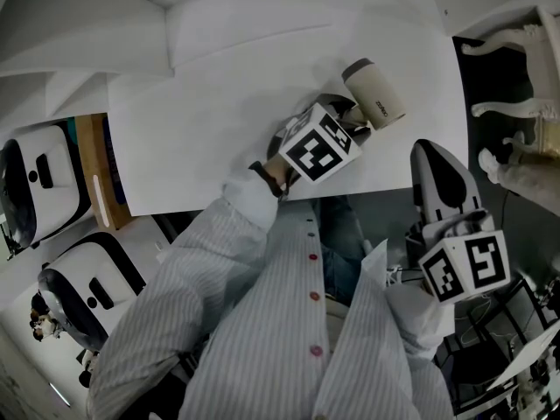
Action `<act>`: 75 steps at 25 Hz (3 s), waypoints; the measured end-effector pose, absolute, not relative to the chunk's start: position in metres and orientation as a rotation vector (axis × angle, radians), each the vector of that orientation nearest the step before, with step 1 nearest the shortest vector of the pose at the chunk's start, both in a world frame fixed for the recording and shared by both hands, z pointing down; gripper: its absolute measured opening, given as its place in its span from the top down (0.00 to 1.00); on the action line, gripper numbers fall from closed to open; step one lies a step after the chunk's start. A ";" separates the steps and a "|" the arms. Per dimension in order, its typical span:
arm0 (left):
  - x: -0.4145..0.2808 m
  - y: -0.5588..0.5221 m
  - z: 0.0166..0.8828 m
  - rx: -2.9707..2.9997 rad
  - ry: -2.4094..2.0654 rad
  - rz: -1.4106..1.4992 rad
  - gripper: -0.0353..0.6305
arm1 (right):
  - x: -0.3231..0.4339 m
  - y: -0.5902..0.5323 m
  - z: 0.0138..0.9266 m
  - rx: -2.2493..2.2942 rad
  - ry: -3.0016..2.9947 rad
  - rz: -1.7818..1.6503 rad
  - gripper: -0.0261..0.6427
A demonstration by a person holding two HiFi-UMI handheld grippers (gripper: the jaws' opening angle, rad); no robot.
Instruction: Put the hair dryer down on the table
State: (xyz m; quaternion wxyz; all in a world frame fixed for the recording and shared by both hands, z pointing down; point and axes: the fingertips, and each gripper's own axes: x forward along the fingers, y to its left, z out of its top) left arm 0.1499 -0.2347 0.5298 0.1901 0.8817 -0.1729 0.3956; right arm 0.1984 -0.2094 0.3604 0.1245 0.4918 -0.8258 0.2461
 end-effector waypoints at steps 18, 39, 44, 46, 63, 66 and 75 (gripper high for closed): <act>0.152 -0.229 0.569 2.414 -0.465 1.202 0.62 | 0.212 -0.207 0.383 1.442 -2.367 0.788 0.94; 0.155 -0.226 0.580 2.405 -0.459 1.286 0.60 | 0.212 -0.210 0.390 1.413 -2.365 0.809 0.94; 0.155 -0.224 0.582 2.398 -0.449 1.296 0.60 | 0.212 -0.208 0.392 1.419 -2.359 0.821 0.94; 0.156 -0.224 0.582 2.397 -0.446 1.300 0.60 | 0.212 -0.208 0.392 1.423 -2.357 0.825 0.94; 0.161 -0.219 0.581 2.396 -0.396 1.318 0.58 | 0.212 -0.210 0.392 1.425 -2.360 0.833 0.94; 0.161 -0.219 0.580 2.396 -0.396 1.319 0.57 | 0.212 -0.209 0.392 1.430 -2.357 0.832 0.94; 0.155 -0.224 0.562 2.421 -0.430 1.272 0.57 | 0.209 -0.210 0.383 1.430 -2.373 0.806 0.94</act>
